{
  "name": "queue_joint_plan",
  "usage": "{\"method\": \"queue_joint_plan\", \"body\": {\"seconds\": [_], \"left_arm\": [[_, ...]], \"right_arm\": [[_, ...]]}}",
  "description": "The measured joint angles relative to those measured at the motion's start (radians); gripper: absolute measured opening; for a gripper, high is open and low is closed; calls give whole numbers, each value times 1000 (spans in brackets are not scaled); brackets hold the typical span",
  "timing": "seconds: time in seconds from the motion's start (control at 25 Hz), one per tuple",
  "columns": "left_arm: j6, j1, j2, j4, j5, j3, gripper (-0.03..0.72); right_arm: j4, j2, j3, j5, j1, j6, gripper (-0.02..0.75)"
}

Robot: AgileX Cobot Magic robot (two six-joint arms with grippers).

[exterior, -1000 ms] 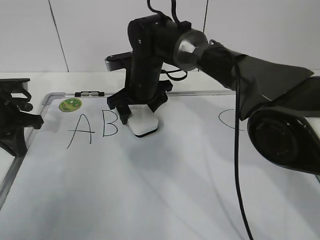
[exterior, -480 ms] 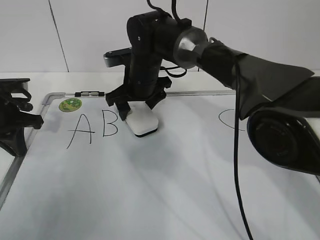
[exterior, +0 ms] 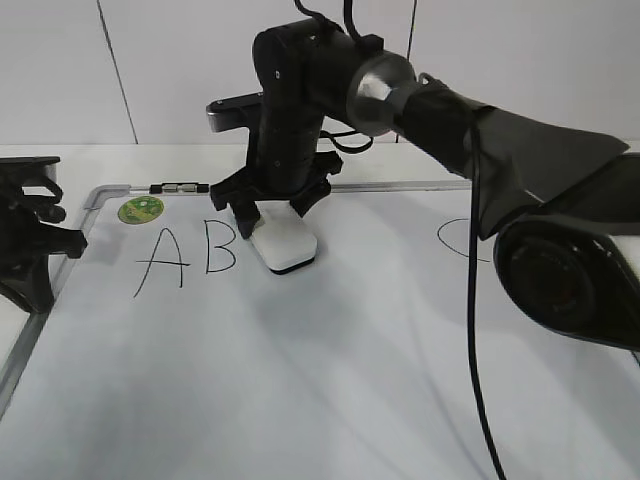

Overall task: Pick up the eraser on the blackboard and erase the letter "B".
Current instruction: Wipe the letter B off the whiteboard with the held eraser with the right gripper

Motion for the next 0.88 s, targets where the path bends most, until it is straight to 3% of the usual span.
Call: {"method": "queue_joint_plan", "body": {"seconds": [0.88], "left_arm": [[0,0,0,0,0,0,20]], "right_arm": [[0,0,0,0,-6,3,595]]}}
